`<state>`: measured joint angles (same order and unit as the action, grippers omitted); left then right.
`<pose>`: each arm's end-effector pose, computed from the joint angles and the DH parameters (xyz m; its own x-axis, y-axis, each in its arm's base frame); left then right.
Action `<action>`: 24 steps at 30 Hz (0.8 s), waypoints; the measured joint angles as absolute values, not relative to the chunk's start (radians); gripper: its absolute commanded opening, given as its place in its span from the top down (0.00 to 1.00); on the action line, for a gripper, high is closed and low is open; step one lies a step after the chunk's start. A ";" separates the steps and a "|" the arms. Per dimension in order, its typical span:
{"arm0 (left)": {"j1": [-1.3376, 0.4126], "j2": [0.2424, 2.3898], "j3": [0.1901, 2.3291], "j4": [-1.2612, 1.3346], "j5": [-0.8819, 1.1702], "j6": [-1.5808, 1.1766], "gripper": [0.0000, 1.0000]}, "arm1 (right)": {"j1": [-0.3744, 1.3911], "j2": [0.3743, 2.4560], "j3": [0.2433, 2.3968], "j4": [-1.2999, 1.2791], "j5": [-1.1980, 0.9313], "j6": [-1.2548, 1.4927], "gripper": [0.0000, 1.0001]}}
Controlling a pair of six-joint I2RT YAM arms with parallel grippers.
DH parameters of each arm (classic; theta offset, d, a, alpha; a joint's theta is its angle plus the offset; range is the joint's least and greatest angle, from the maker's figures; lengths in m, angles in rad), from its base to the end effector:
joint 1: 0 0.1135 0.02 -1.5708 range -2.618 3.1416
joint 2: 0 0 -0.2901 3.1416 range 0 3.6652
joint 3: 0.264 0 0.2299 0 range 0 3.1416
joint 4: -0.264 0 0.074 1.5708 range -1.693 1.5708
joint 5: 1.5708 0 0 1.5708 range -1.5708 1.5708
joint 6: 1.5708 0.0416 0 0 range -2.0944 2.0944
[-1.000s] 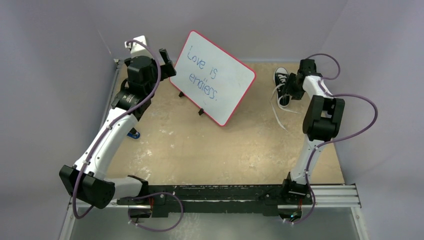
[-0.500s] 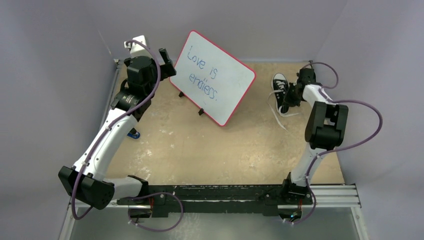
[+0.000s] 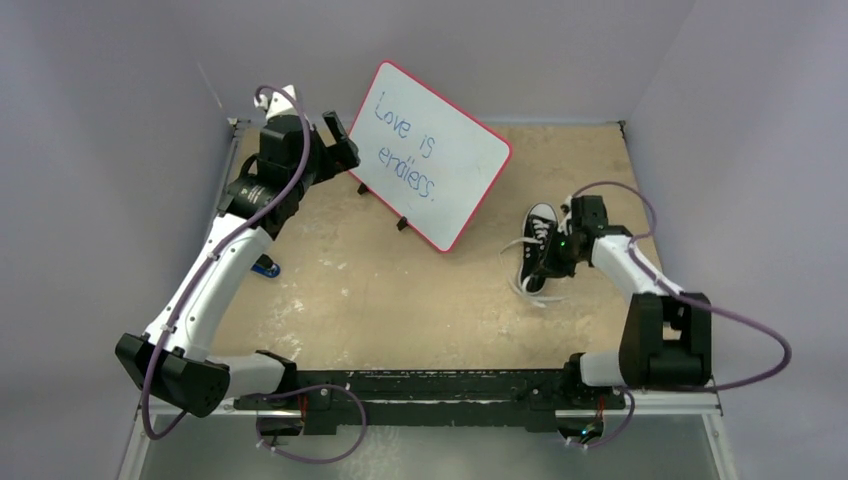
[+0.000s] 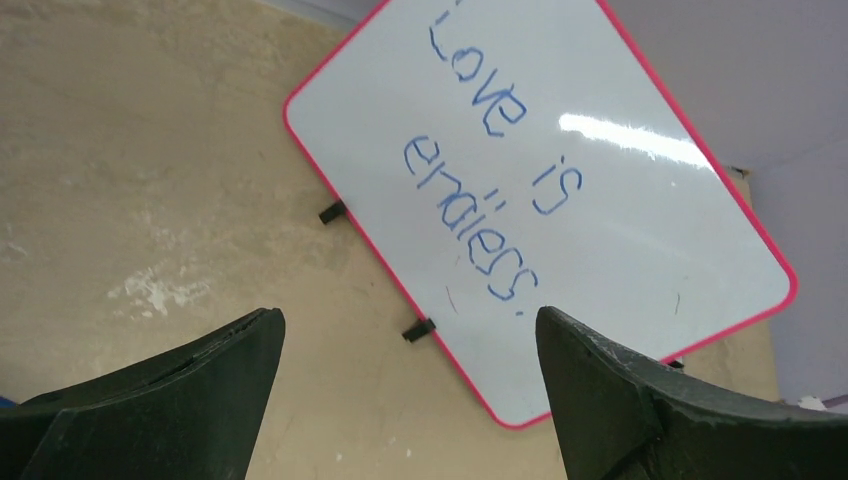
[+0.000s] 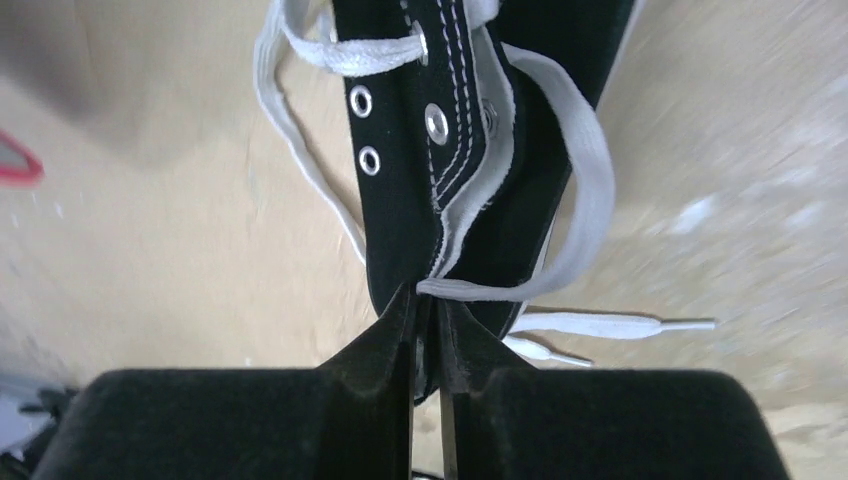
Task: Tie the shoes
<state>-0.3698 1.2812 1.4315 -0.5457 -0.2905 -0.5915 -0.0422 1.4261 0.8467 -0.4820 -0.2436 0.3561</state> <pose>0.2399 -0.0802 0.4402 -0.3538 -0.4358 -0.8276 -0.1174 0.8985 -0.4230 0.2527 -0.0006 0.2294 -0.8442 0.3743 -0.3836 0.2323 0.9006 0.3674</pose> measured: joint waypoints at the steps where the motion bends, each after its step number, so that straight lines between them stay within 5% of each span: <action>1: -0.370 1.276 1.422 -0.559 -0.270 -0.609 0.04 | -0.007 1.383 0.808 -0.484 -0.251 0.376 0.99; 9: -0.370 1.181 1.255 -0.643 -0.084 -0.717 0.05 | 0.154 1.039 0.533 -0.503 -0.333 0.552 0.96; 16: -0.392 1.101 1.013 -0.591 0.094 -0.836 0.11 | 0.264 0.970 0.499 -0.487 -0.380 0.614 0.94; 24: -0.829 1.182 0.898 -0.366 -0.010 -0.898 0.27 | 0.310 1.002 0.499 -0.437 -0.393 0.625 0.88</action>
